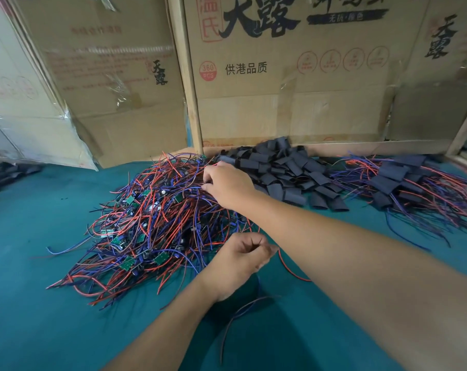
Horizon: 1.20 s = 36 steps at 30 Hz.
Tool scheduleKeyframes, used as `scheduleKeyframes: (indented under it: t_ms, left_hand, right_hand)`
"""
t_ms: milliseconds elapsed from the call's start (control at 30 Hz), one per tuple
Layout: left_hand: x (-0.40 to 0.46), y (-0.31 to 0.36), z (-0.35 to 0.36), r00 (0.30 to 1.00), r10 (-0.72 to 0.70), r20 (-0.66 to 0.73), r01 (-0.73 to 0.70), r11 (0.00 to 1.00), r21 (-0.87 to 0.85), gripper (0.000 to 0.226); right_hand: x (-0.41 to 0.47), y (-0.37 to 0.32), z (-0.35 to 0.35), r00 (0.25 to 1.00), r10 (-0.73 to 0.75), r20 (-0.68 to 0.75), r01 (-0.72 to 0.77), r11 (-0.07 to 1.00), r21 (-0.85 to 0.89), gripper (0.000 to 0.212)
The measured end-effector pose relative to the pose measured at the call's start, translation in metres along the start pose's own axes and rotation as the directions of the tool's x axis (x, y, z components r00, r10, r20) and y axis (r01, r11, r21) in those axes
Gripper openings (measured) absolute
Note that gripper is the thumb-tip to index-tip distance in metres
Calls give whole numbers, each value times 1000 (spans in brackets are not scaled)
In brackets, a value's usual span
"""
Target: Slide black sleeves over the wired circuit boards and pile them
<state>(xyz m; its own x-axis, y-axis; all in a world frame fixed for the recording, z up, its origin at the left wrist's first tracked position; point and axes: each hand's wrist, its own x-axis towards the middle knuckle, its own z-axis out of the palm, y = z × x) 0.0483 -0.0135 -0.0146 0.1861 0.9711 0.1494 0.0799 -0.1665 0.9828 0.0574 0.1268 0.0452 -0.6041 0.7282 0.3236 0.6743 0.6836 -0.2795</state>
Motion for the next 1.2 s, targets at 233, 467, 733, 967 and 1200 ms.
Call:
scheduleKeyframes:
  t_ms: [233, 467, 733, 967, 1200]
  left_hand:
    - [1, -3, -1, 999, -18, -38, 17, 999, -31, 37]
    - [3, -9, -4, 996, -37, -77, 32, 997, -66, 37]
    - [5, -8, -6, 992, -87, -89, 69, 980, -187, 31]
    - [2, -5, -5, 999, -18, -38, 9, 978, -209, 15]
    - [0, -1, -9, 999, -26, 24, 31, 964, -262, 26]
  right_hand:
    - [-39, 9, -44, 984, 98, -150, -44, 943, 329, 18]
    - [-130, 30, -73, 977, 212, -2, -45, 215, 976, 21]
    - [-182, 48, -52, 910, 273, 314, -197, -383, 903, 22]
    - [-180, 43, -49, 926, 224, 303, -191, -415, 890, 19]
    - [-180, 47, -50, 936, 232, 266, -168, -369, 914, 20]
